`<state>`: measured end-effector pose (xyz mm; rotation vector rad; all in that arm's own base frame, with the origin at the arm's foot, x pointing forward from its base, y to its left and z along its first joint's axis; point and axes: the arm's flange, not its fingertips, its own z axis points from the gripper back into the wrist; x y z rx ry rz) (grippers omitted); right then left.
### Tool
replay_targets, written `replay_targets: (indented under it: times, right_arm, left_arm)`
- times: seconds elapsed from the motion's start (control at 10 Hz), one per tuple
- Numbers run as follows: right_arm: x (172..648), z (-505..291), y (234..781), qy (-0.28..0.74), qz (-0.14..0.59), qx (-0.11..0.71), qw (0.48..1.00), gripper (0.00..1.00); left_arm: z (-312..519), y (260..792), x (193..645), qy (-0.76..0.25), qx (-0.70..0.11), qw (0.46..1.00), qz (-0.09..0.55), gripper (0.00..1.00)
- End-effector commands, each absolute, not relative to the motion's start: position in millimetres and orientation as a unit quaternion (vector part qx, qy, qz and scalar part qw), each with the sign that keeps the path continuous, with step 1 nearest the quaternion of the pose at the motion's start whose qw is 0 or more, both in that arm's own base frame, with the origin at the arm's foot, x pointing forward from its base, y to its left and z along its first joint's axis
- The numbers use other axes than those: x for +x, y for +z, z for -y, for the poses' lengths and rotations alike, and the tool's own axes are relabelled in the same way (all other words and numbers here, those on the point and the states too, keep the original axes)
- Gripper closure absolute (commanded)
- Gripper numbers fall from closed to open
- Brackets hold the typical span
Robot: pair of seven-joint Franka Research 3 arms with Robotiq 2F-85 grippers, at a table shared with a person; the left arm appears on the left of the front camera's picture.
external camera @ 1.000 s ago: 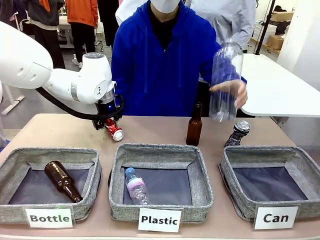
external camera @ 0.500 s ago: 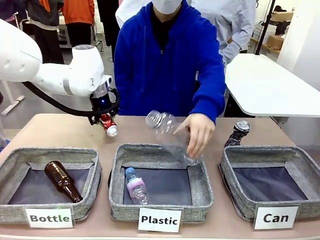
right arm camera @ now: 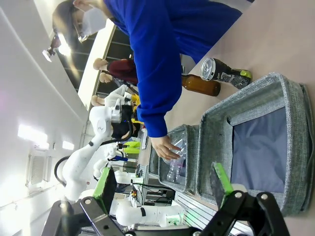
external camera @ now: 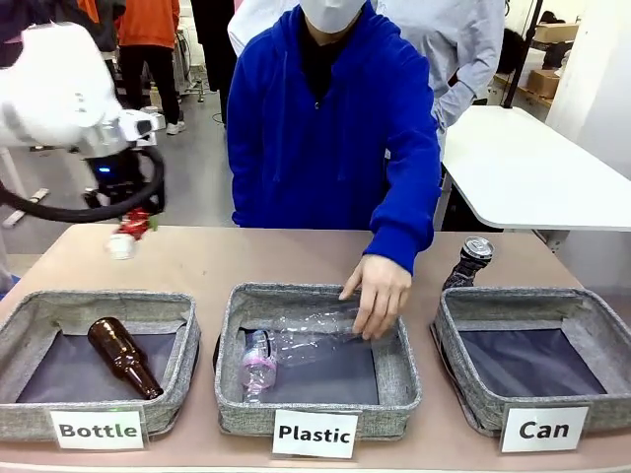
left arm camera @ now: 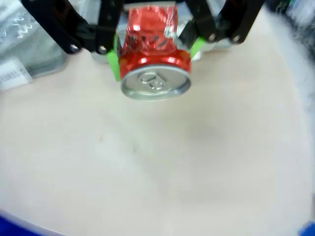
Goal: Sort the can waste into the basket.
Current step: Pick up the can waste from the table and place it in the right Fabric basket.
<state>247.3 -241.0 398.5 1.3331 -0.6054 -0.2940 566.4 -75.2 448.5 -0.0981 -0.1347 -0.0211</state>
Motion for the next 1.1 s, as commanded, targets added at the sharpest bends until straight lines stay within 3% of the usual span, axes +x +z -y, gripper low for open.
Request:
replay_targets:
  times: [0.0, 0.1, 0.4, 0.6, 0.7, 0.8, 1.0]
  right_arm:
    - [249.0, 240.9, 400.4, -0.13, 0.287, 0.611, 0.726, 0.0]
    - [249.0, 240.9, 400.4, -0.13, 0.287, 0.611, 0.726, 0.0]
    - [249.0, 240.9, 400.4, -0.13, 0.287, 0.611, 0.726, 0.0]
    - [249.0, 240.9, 400.4, -0.13, 0.287, 0.611, 0.726, 0.0]
    - [249.0, 240.9, 400.4, -0.13, 0.287, 0.611, 0.726, 0.0]
    - [249.0, 240.9, 400.4, -0.13, 0.287, 0.611, 0.726, 0.0]
    - [249.0, 240.9, 400.4, -0.13, 0.287, 0.611, 0.726, 0.0]
  left_arm:
    - [52.3, 461.2, 500.6, -0.194, -0.06, 0.975, 0.094, 1.0]
    - [53.8, 465.2, 473.8, -0.273, -0.094, 0.953, 0.09, 1.0]
    - [59.3, 456.8, 395.9, -0.388, -0.156, 0.907, 0.041, 1.0]
    - [67.2, 451.5, 380.2, -0.477, -0.198, 0.856, 0.016, 1.0]
    - [75.7, 447.4, 381.9, -0.456, -0.209, 0.863, 0.061, 1.0]
    - [75.3, 449.1, 376.2, -0.447, -0.182, 0.876, 0.032, 1.0]
    - [75.3, 449.1, 376.2, -0.447, -0.182, 0.876, 0.032, 1.0]
